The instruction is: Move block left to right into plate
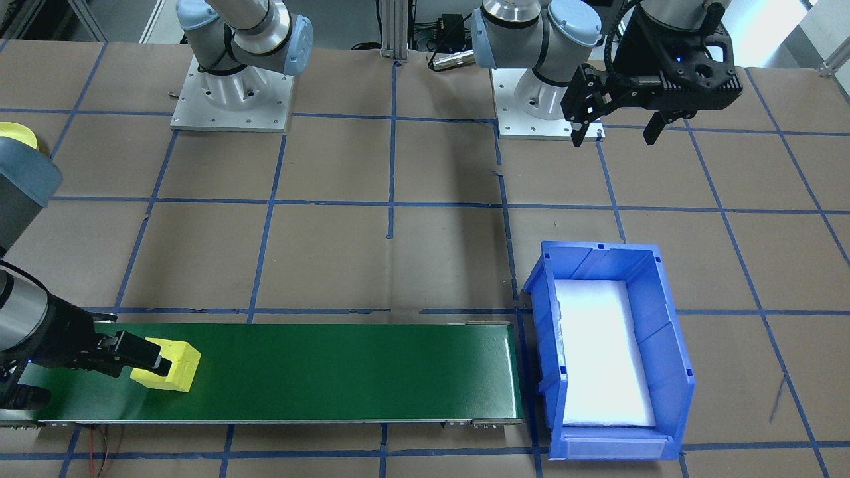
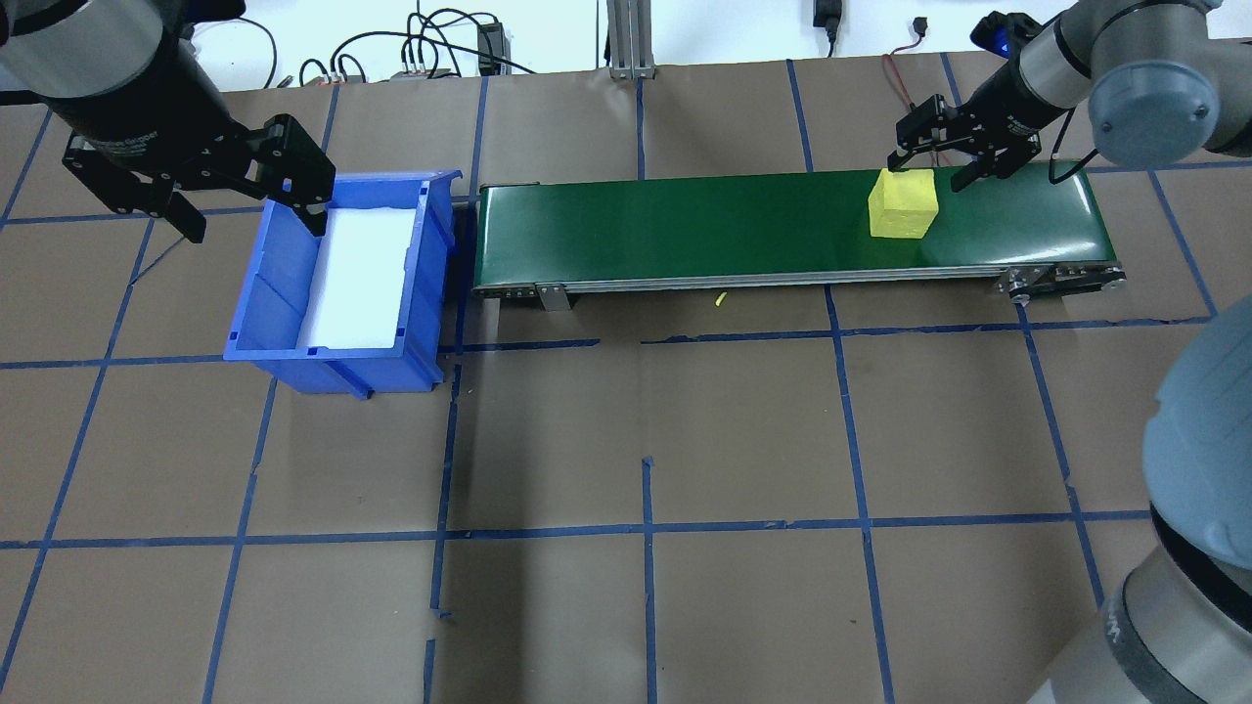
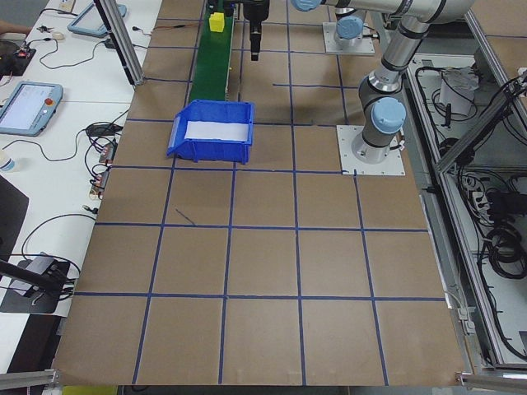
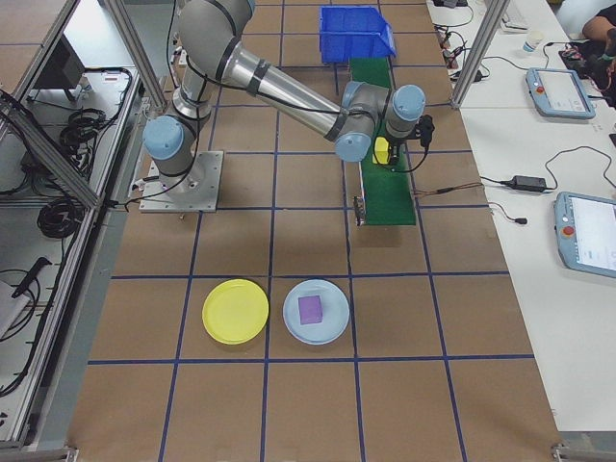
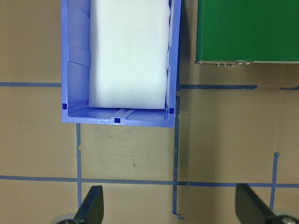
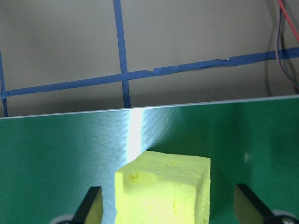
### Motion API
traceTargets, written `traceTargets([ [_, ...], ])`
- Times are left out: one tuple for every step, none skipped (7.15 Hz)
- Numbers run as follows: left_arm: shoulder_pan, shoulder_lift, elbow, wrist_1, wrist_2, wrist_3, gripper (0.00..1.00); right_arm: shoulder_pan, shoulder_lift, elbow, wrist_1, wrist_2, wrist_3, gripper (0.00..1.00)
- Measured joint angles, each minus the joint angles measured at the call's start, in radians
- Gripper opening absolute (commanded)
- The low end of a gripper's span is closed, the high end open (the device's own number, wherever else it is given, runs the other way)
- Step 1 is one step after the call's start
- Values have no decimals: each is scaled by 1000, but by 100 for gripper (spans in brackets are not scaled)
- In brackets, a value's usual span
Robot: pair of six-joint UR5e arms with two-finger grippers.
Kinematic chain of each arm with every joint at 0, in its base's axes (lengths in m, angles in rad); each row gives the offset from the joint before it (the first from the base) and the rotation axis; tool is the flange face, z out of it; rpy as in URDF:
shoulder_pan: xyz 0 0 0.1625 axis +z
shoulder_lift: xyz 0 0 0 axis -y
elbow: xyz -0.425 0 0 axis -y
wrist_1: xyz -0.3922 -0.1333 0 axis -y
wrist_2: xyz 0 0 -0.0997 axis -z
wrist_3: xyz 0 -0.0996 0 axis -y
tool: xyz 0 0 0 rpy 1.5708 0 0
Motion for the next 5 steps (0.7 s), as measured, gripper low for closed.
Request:
traceTargets([
  [0,0,0,0,0,0,100,0,7,-1,0,0,-5,100],
  [0,0,0,0,0,1,100,0,12,2,-1,-3,-12,100],
  [0,0,1,0,0,1,100,0,15,10,-3,-12,-19,100],
  [0,0,1,0,0,1,100,-1,18,20,-5,-32,-24,99],
  [0,0,1,0,0,2,100,-1,22,26,-7,-61,-28,98],
])
